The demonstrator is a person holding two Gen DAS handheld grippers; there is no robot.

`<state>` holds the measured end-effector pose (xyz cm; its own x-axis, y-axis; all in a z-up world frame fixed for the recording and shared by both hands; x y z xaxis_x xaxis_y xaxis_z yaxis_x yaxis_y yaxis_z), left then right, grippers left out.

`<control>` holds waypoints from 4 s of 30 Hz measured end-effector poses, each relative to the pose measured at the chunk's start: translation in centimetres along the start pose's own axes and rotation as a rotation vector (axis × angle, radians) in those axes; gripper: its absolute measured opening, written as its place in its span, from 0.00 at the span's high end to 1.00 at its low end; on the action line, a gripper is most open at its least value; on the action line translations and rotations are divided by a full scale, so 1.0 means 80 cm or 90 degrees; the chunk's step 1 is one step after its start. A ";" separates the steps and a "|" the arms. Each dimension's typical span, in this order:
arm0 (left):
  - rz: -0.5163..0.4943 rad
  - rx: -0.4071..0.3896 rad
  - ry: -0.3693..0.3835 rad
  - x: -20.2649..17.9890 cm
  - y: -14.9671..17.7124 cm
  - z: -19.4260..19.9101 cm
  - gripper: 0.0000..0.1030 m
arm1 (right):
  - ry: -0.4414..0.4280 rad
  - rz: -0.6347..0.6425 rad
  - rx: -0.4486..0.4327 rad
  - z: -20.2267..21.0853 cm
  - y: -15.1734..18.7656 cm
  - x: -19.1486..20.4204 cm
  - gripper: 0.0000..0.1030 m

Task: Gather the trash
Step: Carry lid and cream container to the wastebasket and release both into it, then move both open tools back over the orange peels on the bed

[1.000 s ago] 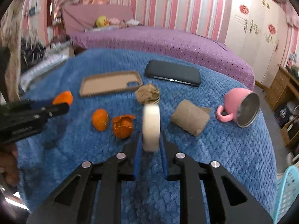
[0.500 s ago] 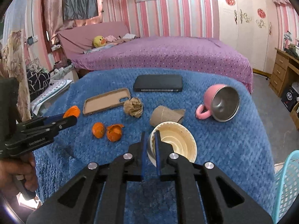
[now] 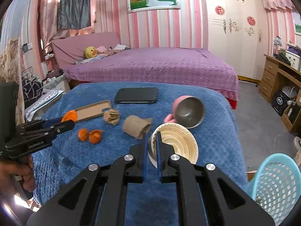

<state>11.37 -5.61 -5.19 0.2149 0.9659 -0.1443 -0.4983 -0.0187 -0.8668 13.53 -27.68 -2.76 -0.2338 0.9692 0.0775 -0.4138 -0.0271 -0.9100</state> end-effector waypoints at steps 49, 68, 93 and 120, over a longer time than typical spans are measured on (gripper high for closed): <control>-0.121 0.001 0.232 -0.348 0.009 -0.036 0.63 | 0.198 -0.183 -0.067 0.140 0.041 -0.293 0.91; -0.169 0.045 0.300 -0.457 0.042 -0.061 0.63 | 0.338 -0.259 -0.160 0.198 0.046 -0.361 0.39; -0.007 -0.042 -0.042 -0.034 -0.039 -0.023 0.14 | 0.197 -0.188 -0.108 0.104 0.009 -0.220 0.32; 0.045 0.053 -0.154 0.164 0.034 -0.015 0.14 | 0.025 -0.083 -0.010 -0.025 0.005 0.039 0.22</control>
<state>13.83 6.70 -10.02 -0.0245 0.9967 -0.0769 -0.5741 -0.0770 -0.8152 14.36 -24.18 -3.72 -0.1444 0.9731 0.1793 -0.4251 0.1026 -0.8993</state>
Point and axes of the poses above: each gripper's, at about its wrist camera, not at the fingertips, and z roughly against the way its jaws point, x to its left, y to its underside, the point moved 6 cm from there along -z, roughly the way its jaws point, and after that the axes turned 7 degrees about -x, right-handed, at the moved point
